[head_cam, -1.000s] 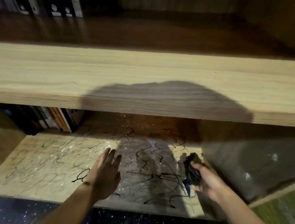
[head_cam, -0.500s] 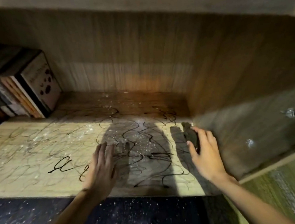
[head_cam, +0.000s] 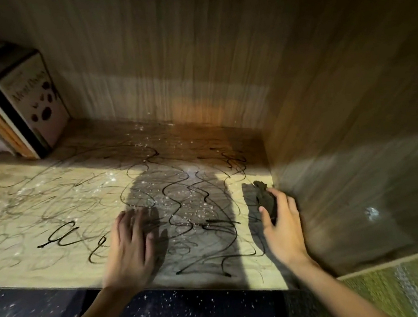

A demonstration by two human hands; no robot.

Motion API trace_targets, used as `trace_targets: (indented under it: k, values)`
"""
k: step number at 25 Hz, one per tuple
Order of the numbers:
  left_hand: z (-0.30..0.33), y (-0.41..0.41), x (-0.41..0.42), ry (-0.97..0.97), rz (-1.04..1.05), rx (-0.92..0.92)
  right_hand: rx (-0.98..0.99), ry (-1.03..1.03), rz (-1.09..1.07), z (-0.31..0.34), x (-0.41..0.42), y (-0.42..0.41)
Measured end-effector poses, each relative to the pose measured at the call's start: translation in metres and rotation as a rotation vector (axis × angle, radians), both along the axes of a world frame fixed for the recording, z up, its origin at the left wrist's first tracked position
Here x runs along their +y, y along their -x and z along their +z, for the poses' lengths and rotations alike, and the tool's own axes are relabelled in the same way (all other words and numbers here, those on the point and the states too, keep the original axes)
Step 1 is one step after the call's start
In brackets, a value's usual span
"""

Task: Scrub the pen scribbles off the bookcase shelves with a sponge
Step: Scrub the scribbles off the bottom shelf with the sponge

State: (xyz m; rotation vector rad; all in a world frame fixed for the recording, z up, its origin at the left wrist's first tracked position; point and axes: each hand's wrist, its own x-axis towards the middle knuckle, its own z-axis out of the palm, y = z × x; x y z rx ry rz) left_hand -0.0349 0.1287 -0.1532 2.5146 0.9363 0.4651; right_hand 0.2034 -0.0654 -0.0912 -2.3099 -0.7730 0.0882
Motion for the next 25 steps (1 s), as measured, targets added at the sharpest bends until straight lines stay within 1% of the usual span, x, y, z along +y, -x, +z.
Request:
trace_targets:
  k: [2,4,6,8,11,13,16,18,19,21,22,23,25]
  values:
    - [0.001,-0.001,-0.001,-0.100,-0.030,0.063,-0.008,-0.012,-0.016,-0.004,0.001,0.001]
    - [-0.001,0.001,0.002,-0.099,-0.037,0.136,-0.061,-0.002,-0.015,-0.006,0.003,0.003]
    - [-0.011,0.003,0.008,-0.109,-0.052,0.195,-0.157,0.035,-0.013,-0.008,0.011,-0.001]
    - [-0.017,0.000,0.012,-0.120,-0.087,0.236,-0.229,0.090,-0.061,-0.009,0.025,-0.011]
    - [-0.015,-0.003,0.014,-0.195,-0.110,0.226,-0.213,0.209,-0.136,-0.017,0.045,-0.024]
    - [-0.014,-0.003,0.015,-0.181,-0.091,0.191,-0.156,0.271,-0.137,-0.030,0.050,-0.029]
    - [-0.014,-0.003,0.021,-0.109,-0.017,0.131,-0.187,0.350,-0.103,-0.041,0.051,-0.032]
    - [-0.013,-0.004,0.022,-0.086,0.022,0.130,-0.191,0.421,-0.063,-0.040,0.053,-0.036]
    - [-0.013,-0.005,0.020,-0.070,0.024,0.147,-0.163,0.414,0.005,-0.037,0.055,-0.038]
    - [-0.012,-0.005,0.018,-0.055,0.009,0.188,-0.128,0.306,0.151,-0.033,0.061,-0.043]
    - [-0.011,-0.006,0.017,-0.050,0.010,0.202,-0.152,0.257,0.151,-0.033,0.066,-0.046]
    - [-0.009,-0.006,0.016,-0.046,0.016,0.211,-0.189,0.243,0.086,-0.034,0.073,-0.050]
    - [-0.006,-0.006,0.015,-0.053,0.030,0.218,-0.184,0.316,-0.106,-0.038,0.091,-0.055]
